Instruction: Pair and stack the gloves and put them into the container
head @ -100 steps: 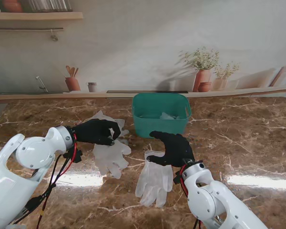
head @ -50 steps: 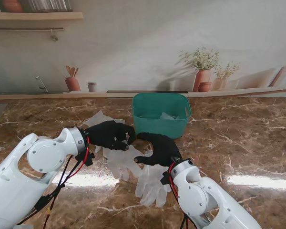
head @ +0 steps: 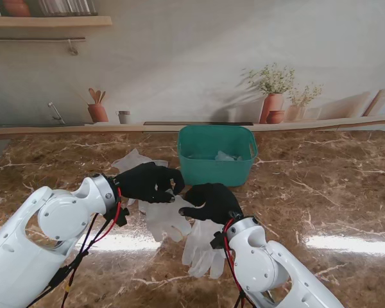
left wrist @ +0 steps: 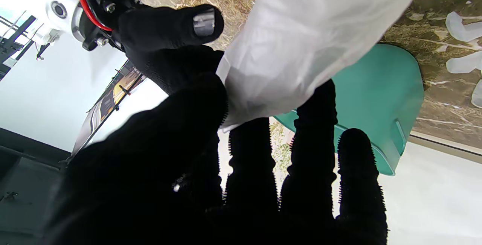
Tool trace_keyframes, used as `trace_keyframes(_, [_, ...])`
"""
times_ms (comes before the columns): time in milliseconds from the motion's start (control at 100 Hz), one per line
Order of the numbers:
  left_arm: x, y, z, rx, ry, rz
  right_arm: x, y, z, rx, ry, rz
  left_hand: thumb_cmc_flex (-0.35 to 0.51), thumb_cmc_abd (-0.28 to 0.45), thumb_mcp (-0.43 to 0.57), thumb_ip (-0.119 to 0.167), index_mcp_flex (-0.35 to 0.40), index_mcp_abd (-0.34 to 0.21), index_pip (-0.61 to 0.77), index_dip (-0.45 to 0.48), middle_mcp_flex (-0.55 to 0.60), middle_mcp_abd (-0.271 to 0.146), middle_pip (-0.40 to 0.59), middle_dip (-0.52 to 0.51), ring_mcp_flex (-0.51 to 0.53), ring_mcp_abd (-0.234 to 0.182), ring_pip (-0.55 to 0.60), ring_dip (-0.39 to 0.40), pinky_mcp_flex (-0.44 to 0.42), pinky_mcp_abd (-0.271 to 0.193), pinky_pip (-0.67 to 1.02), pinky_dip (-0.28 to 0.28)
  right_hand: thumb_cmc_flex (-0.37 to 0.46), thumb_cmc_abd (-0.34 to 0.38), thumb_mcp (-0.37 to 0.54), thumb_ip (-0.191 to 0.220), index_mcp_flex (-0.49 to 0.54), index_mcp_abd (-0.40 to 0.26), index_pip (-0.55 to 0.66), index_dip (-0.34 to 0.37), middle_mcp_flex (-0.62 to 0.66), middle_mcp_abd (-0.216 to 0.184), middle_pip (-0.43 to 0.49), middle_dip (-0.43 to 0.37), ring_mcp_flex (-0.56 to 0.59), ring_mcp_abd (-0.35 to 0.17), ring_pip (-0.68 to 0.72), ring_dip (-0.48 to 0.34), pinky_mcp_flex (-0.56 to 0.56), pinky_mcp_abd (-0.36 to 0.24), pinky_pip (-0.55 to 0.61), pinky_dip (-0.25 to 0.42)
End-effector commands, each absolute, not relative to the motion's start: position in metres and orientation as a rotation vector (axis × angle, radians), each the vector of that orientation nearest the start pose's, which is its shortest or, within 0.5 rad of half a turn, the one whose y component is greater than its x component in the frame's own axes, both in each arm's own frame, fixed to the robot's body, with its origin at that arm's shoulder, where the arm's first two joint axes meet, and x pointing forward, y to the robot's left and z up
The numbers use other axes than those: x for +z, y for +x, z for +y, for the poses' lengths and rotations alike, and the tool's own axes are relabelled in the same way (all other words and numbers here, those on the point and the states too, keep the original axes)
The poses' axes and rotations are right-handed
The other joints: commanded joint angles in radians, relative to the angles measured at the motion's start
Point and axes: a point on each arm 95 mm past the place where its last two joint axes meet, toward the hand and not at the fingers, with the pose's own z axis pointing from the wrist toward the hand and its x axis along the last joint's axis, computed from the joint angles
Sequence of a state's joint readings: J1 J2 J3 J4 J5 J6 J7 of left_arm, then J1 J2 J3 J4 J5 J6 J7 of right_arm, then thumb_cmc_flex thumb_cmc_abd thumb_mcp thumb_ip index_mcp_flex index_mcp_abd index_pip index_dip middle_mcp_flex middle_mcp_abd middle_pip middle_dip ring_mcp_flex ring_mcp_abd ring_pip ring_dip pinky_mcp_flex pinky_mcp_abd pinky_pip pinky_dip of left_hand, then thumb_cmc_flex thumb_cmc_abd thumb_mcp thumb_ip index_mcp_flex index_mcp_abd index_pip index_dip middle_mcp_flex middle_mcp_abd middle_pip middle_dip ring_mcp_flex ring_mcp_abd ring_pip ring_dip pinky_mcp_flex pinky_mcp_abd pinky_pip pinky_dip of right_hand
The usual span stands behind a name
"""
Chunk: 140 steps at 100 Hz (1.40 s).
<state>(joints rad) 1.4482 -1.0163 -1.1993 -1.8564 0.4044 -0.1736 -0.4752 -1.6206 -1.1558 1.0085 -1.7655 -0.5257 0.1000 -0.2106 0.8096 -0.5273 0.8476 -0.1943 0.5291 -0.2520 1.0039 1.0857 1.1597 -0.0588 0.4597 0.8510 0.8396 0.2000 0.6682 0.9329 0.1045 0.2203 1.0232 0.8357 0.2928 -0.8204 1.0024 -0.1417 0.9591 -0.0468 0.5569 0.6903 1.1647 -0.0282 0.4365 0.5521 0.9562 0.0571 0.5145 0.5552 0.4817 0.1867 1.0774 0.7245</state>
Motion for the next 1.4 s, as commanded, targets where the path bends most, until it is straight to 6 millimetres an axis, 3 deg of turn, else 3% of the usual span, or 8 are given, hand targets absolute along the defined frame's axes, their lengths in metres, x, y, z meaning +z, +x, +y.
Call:
trace_keyframes(0, [-0.221,0.388,-0.059,-2.001,-1.360,1.844,-0.315,0.348,0.101,-2.444,-2.028,-1.419,0.010,-0.015,-0.024,-0.005,-0.020,-0.022,-0.015,-0.013,0.051,-0.024,-0.013,0.004,0.029,0.023,0.017,0.003,-0.001,0.021,0.038,0.020,0.023,-0.053,0.045,-0.026,0.034,-0.032,0.026,-0.001,0.032,-0.019,-0.004,0.009,0.042,-0.036,0.018,0.018,-0.002,-0.012,0.041,-0.011])
trace_keyframes(310, [-0.220,0.385,-0.060,-2.064,-1.382,1.686,-0.323,0.336,0.121,-2.648,-2.013,-1.196,0.013,0.004,-0.051,-0.011,-0.029,0.012,-0.023,-0.050,0.055,-0.019,-0.039,-0.032,0.031,0.028,0.016,-0.001,0.006,0.024,0.049,0.023,0.095,-0.116,0.090,-0.038,0.005,-0.094,0.019,-0.017,-0.018,-0.058,0.001,0.016,-0.024,-0.074,0.051,0.056,-0.051,-0.035,0.027,0.004])
trace_keyframes(440, [-0.221,0.385,-0.062,-2.080,-1.393,1.661,-0.324,0.334,0.127,-2.704,-2.017,-1.091,0.023,0.018,-0.075,-0.010,-0.040,0.021,-0.019,-0.068,0.048,-0.020,-0.039,-0.042,0.027,0.030,0.012,-0.006,0.004,0.022,0.047,0.021,0.198,-0.106,0.001,-0.181,-0.022,-0.180,0.299,-0.202,0.009,-0.081,0.092,0.098,-0.016,-0.092,0.145,0.098,-0.035,-0.044,0.043,0.015])
trace_keyframes(700, [-0.222,0.385,-0.064,-2.109,-1.415,1.632,-0.319,0.333,0.127,-2.768,-1.943,-1.018,0.048,0.040,-0.114,-0.003,-0.063,0.024,-0.013,-0.088,0.029,-0.021,-0.037,-0.040,0.010,0.026,0.005,-0.011,-0.006,0.026,0.035,0.015,0.233,-0.128,0.118,-0.135,0.050,-0.278,0.430,-0.100,0.135,-0.064,0.067,0.112,0.138,-0.073,0.200,0.091,0.128,-0.027,0.183,0.032])
trace_keyframes(1000, [-0.228,0.385,-0.064,-2.166,-1.433,1.586,-0.315,0.331,0.123,-2.775,-1.960,-0.924,0.102,0.088,-0.200,0.014,-0.080,0.021,-0.034,-0.148,-0.011,-0.014,-0.042,-0.034,-0.028,0.010,-0.034,-0.030,-0.025,0.035,-0.002,-0.004,0.257,-0.147,0.245,-0.121,0.093,-0.168,0.492,-0.188,0.274,0.026,0.156,0.088,0.322,-0.028,0.326,0.148,0.294,0.011,0.321,-0.013])
trace_keyframes(1130, [-0.228,0.385,-0.062,-2.174,-1.448,1.575,-0.312,0.331,0.120,-2.795,-1.961,-0.901,0.059,0.143,-0.244,0.026,-0.077,0.096,-0.242,-0.415,-0.161,0.021,-0.120,-0.071,-0.151,-0.007,-0.156,-0.095,-0.065,0.034,-0.065,-0.034,0.242,-0.148,0.328,-0.114,0.111,-0.208,0.502,-0.065,0.271,0.019,0.241,0.169,0.328,-0.044,0.416,0.225,0.324,0.007,0.335,-0.034])
trace_keyframes(1250, [-0.232,0.386,-0.057,-2.178,-1.492,1.532,-0.309,0.333,0.115,-2.829,-1.952,-0.906,-0.144,0.236,-0.195,0.106,-0.044,0.189,-0.459,-0.651,-0.452,0.072,-0.081,-0.385,-0.303,-0.025,-0.277,-0.202,-0.110,0.027,-0.149,-0.055,0.231,-0.148,0.367,-0.114,0.132,-0.236,0.485,0.013,0.272,0.011,0.278,0.210,0.335,-0.055,0.452,0.255,0.339,0.003,0.344,-0.028])
trace_keyframes(1390, [-0.237,0.387,-0.043,-2.159,-1.583,1.496,-0.304,0.334,0.107,-2.872,-1.949,-0.885,-0.205,0.217,-0.384,0.120,-0.064,0.300,-0.654,-0.800,-0.678,0.101,-0.175,-0.486,-0.492,-0.052,-0.405,-0.307,-0.185,0.005,-0.278,-0.085,0.228,-0.138,0.375,-0.110,0.134,-0.249,0.481,0.033,0.270,0.008,0.283,0.218,0.334,-0.057,0.454,0.258,0.337,0.001,0.343,-0.026])
